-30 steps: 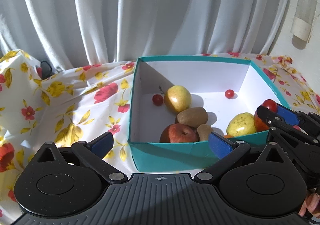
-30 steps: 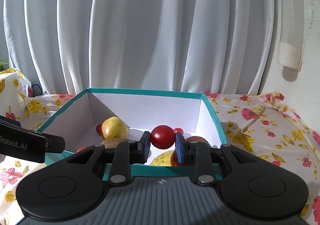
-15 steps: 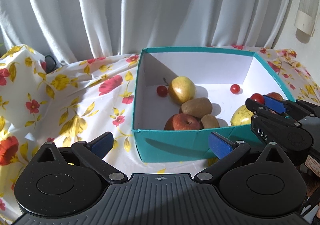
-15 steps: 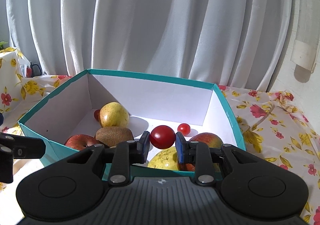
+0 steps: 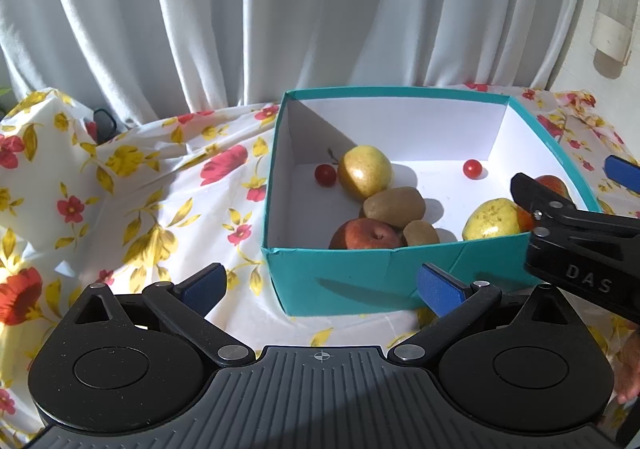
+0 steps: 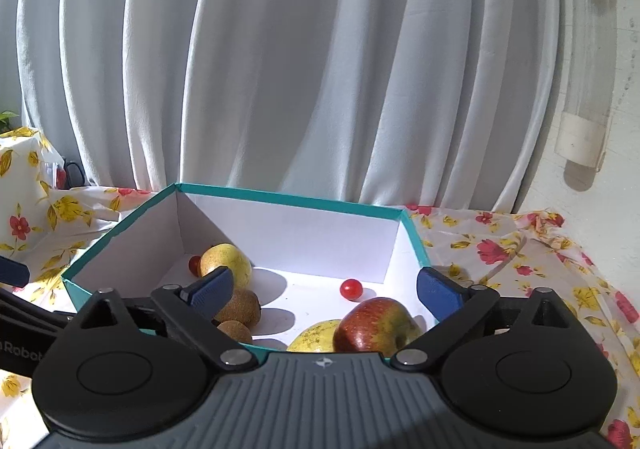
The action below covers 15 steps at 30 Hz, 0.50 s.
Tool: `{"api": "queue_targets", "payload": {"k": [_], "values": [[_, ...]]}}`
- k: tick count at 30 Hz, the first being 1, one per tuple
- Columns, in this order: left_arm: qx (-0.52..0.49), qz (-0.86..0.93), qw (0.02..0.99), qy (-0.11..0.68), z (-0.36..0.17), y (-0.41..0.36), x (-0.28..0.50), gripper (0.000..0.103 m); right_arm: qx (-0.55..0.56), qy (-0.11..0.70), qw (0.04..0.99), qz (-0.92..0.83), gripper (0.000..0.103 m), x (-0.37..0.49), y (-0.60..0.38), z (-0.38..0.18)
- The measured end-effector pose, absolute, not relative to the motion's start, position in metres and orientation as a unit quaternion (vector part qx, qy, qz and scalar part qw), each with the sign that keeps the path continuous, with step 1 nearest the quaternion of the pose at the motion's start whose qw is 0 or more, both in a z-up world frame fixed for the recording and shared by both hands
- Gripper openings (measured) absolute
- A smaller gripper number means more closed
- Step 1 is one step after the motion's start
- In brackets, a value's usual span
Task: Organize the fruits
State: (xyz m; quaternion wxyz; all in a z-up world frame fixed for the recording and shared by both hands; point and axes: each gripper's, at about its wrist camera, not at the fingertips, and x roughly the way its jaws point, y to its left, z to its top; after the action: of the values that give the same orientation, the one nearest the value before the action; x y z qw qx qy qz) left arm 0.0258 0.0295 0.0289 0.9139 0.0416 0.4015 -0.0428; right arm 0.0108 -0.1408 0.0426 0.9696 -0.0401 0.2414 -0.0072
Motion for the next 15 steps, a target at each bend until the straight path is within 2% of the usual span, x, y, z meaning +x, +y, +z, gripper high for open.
{"api": "queue_targets", "payload": {"k": [6, 15], "values": [[0.042, -0.046, 0.91, 0.409, 0.026, 0.029, 0.022, 0.103, -0.029, 0.265, 0.963, -0.024, 0.103, -0.013, -0.15, 0.056], [0.054, -0.053, 0.898, 0.433, 0.019, 0.021, 0.022, 0.103, -0.009, 0.362, 0.93, -0.059, 0.103, -0.022, -0.159, 0.039]]}}
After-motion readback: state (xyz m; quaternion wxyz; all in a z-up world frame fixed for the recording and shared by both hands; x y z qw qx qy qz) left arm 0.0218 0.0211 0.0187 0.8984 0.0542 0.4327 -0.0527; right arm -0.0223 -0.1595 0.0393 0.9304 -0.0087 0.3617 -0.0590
